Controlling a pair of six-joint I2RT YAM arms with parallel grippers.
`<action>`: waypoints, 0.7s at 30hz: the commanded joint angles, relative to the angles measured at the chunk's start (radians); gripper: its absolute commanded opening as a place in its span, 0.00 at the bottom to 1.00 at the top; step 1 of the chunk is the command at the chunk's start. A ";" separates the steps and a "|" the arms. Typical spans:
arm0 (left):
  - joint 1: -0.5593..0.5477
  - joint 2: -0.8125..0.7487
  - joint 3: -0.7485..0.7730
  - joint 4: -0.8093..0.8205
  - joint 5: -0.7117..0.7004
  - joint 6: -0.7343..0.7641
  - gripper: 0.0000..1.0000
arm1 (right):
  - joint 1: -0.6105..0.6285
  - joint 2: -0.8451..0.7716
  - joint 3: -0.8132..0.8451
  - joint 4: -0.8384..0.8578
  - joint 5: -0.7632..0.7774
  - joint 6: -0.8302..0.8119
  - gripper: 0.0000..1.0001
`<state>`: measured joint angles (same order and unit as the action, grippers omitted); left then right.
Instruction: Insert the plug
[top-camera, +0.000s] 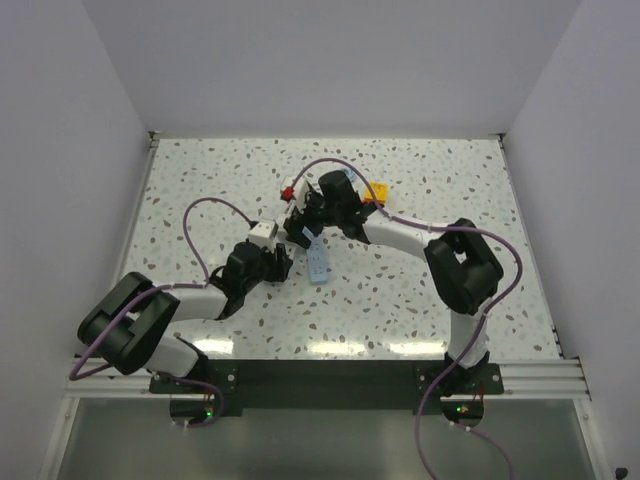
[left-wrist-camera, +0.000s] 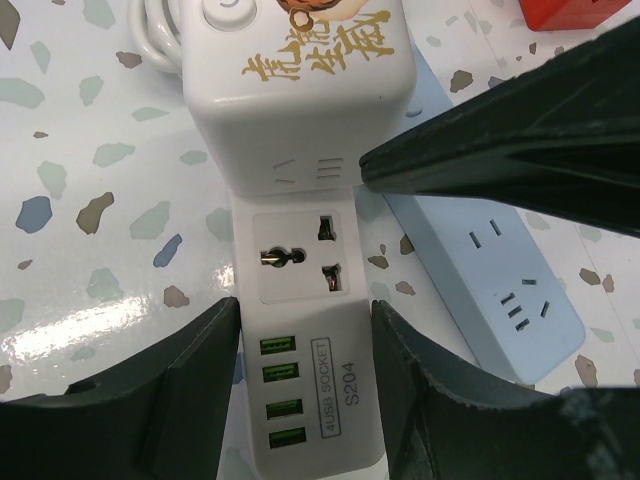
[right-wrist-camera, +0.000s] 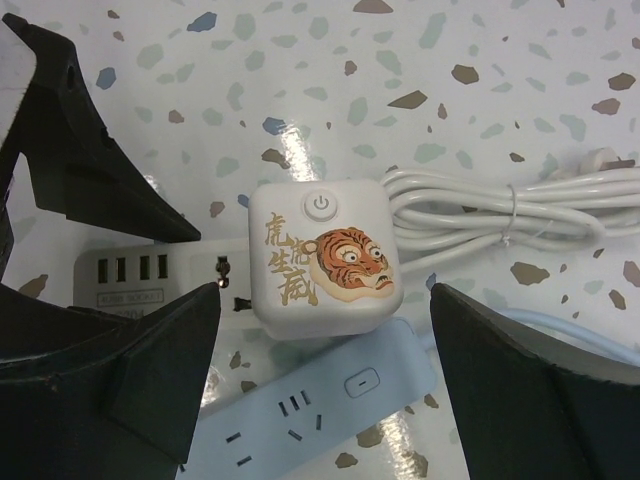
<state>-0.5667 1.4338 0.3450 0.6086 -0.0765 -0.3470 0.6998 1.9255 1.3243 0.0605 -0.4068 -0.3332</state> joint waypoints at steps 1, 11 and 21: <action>-0.007 0.022 -0.006 -0.058 0.072 0.014 0.00 | -0.002 0.018 0.046 0.038 -0.029 -0.009 0.89; -0.012 0.028 -0.003 -0.061 0.072 0.017 0.00 | 0.000 0.044 0.061 0.073 -0.044 -0.003 0.89; -0.013 0.027 -0.003 -0.063 0.069 0.016 0.00 | 0.001 0.081 0.066 0.055 -0.012 -0.013 0.59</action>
<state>-0.5671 1.4361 0.3450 0.6117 -0.0738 -0.3450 0.7006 1.9923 1.3613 0.0944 -0.4240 -0.3336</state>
